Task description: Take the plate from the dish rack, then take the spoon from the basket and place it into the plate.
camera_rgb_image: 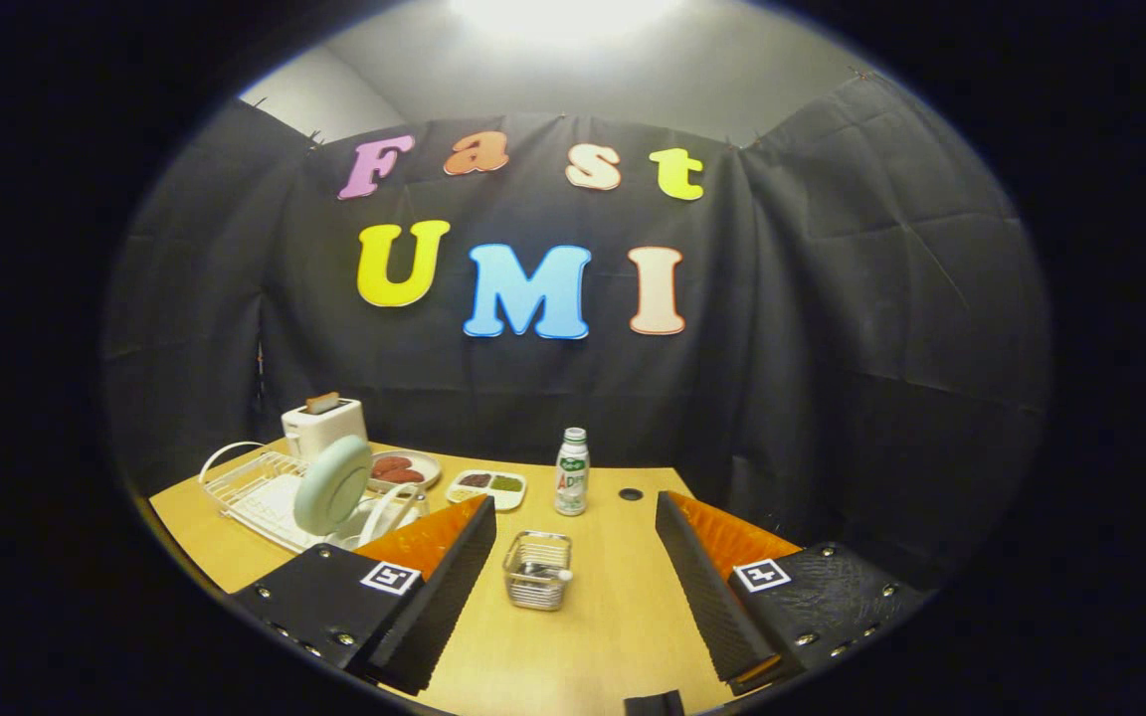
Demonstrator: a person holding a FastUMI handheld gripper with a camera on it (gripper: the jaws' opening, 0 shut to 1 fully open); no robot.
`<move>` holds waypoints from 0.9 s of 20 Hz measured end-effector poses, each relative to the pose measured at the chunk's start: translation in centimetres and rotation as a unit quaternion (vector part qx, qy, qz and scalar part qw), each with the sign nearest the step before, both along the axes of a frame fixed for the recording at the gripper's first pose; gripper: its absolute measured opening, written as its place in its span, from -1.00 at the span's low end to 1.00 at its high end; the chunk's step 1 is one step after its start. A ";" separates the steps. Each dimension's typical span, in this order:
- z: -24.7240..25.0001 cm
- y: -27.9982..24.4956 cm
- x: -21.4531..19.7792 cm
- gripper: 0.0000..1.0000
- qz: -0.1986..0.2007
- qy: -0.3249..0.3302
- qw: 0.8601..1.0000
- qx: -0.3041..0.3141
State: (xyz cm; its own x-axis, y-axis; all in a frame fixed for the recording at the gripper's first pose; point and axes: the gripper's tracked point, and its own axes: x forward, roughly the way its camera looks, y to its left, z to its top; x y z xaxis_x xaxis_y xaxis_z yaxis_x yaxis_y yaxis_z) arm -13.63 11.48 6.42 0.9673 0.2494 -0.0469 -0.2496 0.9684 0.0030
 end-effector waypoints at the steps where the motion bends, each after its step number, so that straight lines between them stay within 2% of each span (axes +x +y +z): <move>1: 0.4 1.6 -0.5 0.98 0.010 0.000 1.000 0.002; 4: 1.0 6.3 -0.7 0.98 0.028 0.004 1.000 0.007; 8: 0.9 12.3 0.7 0.98 0.022 0.026 0.999 0.020; 14: -0.4 21.7 4.7 0.98 0.039 0.065 0.996 0.040; 18: -3.1 27.1 7.9 0.98 0.051 0.107 0.991 0.056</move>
State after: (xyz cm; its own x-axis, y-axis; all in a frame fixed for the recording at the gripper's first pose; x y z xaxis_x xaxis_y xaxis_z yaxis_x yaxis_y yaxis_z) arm -5.75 38.61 3.34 0.9080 0.3602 -0.2141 -0.3279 0.9289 0.1723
